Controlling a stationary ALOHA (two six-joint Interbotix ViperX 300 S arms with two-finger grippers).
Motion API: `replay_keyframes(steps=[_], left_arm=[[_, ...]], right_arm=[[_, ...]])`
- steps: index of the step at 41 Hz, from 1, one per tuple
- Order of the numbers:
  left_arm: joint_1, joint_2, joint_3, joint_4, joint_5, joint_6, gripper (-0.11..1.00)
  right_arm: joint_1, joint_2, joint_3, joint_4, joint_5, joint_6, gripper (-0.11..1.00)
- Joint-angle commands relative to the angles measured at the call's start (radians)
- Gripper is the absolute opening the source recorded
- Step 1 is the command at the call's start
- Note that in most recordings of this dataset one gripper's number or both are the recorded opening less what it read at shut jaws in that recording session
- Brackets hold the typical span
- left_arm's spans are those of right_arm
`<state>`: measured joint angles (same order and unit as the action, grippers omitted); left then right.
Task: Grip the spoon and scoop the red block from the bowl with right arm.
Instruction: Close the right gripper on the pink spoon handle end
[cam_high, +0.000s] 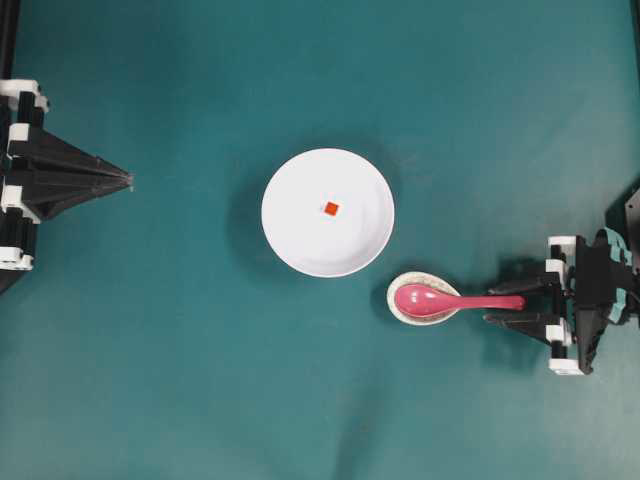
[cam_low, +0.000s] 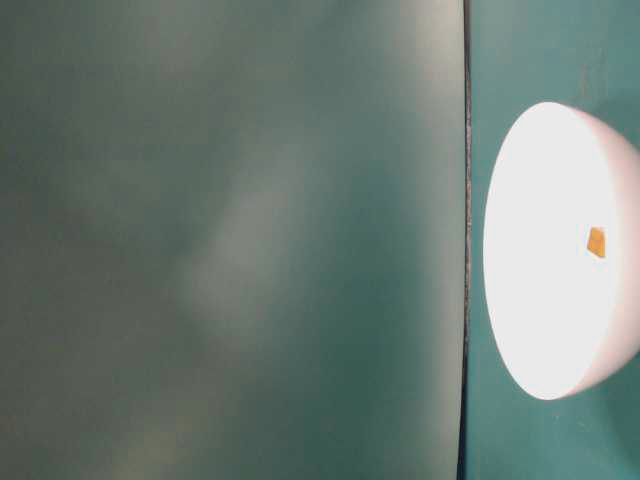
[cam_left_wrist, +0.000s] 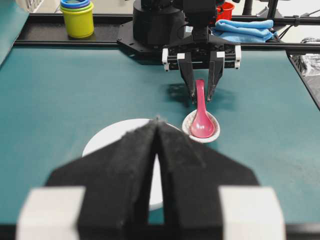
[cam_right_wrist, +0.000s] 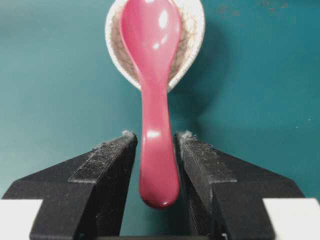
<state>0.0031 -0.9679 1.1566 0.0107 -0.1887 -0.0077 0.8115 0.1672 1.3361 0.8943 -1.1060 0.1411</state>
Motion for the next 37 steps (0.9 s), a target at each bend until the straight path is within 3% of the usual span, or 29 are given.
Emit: replay_keyframes(steps=[1,13,37], left_arm=[[-0.002,0.009,-0.021,0.002,0.000,-0.002,0.01],[-0.002,0.015,-0.020,0.002,0.002,-0.038,0.01],[0.000,0.017,-0.021,0.002,0.002,-0.038,0.01]], right_arm=[[0.005,-0.020,-0.003,0.000,-0.005,-0.011,0.44],[0.005,-0.021,0.006,0.000,-0.011,-0.041,0.44],[0.005,-0.115,0.043,-0.002,-0.057,-0.086,0.44]])
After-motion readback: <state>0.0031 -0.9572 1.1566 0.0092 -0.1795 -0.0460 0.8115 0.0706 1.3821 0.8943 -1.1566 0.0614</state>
